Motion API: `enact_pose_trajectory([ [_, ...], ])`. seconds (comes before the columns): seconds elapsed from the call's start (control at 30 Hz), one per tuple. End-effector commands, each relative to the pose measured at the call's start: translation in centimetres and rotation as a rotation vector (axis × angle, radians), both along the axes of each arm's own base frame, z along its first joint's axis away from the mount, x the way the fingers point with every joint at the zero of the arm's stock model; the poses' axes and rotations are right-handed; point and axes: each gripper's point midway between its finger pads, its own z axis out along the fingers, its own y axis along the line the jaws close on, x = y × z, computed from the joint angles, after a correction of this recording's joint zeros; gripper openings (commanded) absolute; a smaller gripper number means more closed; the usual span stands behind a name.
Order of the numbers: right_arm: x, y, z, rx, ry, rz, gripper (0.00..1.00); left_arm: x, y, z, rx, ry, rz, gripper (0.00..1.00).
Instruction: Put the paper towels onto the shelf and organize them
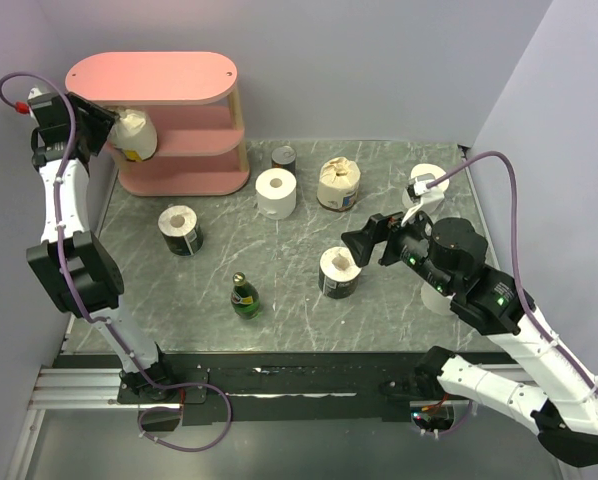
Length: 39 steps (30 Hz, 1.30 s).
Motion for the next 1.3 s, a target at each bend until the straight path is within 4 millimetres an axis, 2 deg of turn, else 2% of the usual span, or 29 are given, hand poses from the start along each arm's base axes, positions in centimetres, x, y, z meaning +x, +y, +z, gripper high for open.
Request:
enact_pose_trajectory([
  [0.0,-0.3,-0.8,3.4,0.061,-0.072,-0.018,0.99,-1.2,-0.5,5.5,0.023,-0.133,-0.019,0.7],
  [0.17,-0.7,-0.9,3.4,0.08,-0.067,-0.013,1.0,-1.9,0.0,6.8,0.024,-0.162,-0.023,0.77],
  [0.37,-1.2,-1.1,3.4,0.096,-0.054,-0.01,1.0,-3.3,0.4,8.1,0.034,-0.185,-0.024,0.81],
  [0.47,-1.4,-1.2,3.4,0.102,-0.051,-0.008,1.0,-4.4,1.1,7.8,0.046,-0.162,0.012,0.81],
  [0.53,-1.6,-1.4,3.5,0.106,-0.053,-0.011,0.99,-5.2,1.6,7.0,0.066,-0.138,0.032,0.8],
  [0.57,-1.7,-1.5,3.5,0.106,-0.051,-0.01,0.99,-5.9,1.5,7.5,0.078,-0.146,0.038,0.79],
  [0.6,-1.7,-1.6,3.4,0.106,-0.052,-0.014,1.0,-6.2,1.6,6.3,0.085,-0.12,0.044,0.79],
  [0.67,-1.9,-1.8,3.3,0.109,-0.053,-0.015,0.99,-7.2,1.3,6.8,0.112,-0.136,0.047,0.75],
  [0.7,-1.9,-1.9,3.3,0.11,-0.055,-0.018,0.99,-7.5,1.2,5.6,0.115,-0.12,0.041,0.72],
  [0.77,-2.0,-2.0,3.2,0.113,-0.056,-0.019,0.99,-8.1,0.4,5.9,0.126,-0.153,0.018,0.6],
  [0.8,-2.1,-1.9,3.1,0.112,-0.055,-0.016,0.99,-8.2,0.0,4.3,0.109,-0.132,0.008,0.56],
  [0.83,-2.1,-2.0,3.2,0.117,-0.055,-0.017,1.0,-8.3,-0.3,3.8,0.101,-0.132,-0.001,0.46],
  [0.87,-2.1,-1.9,3.2,0.122,-0.056,-0.016,1.0,-8.4,-0.8,3.3,0.095,-0.147,-0.023,0.43],
  [1.03,-2.1,-1.4,3.4,0.127,-0.054,0.005,0.99,-6.8,-2.9,1.5,0.056,-0.144,-0.112,0.27],
  [1.13,-2.0,-1.4,3.5,0.128,-0.056,0.004,0.99,-5.2,-3.7,-0.1,0.0,-0.138,-0.156,0.21],
  [1.27,-1.9,-1.4,3.6,0.129,-0.064,0.0,1.0,-3.7,-3.8,0.0,-0.015,-0.17,-0.158,0.2],
])
